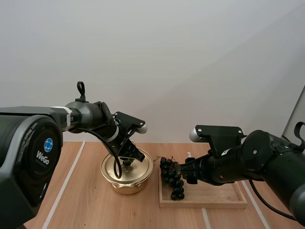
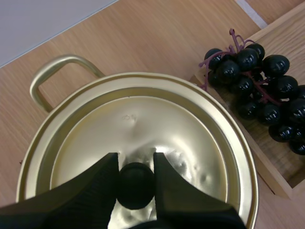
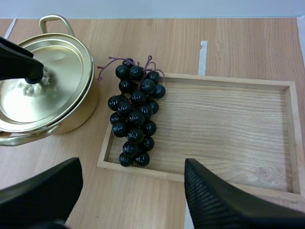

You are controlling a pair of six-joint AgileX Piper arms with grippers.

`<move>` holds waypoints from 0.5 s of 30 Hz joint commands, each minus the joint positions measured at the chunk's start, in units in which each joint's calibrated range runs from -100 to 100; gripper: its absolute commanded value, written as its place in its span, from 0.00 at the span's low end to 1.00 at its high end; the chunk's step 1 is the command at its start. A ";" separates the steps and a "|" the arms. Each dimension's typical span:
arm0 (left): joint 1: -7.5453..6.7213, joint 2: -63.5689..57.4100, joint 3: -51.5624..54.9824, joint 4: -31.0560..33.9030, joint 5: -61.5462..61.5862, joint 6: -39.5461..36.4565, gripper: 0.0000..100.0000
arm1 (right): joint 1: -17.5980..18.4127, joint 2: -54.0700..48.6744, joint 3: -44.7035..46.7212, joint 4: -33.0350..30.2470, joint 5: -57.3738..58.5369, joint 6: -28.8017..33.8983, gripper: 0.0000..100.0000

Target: Open the lid, put the grape in the pot, and close it

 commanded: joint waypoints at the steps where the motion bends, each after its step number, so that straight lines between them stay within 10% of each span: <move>1: -0.08 -2.86 -2.23 -0.01 4.28 -0.25 0.00 | -0.18 -0.15 -0.43 0.36 -0.63 -0.65 1.00; 15: -0.08 -23.18 -19.79 0.36 16.69 -2.54 0.00 | -0.18 2.34 -0.43 13.54 -7.16 -14.91 1.00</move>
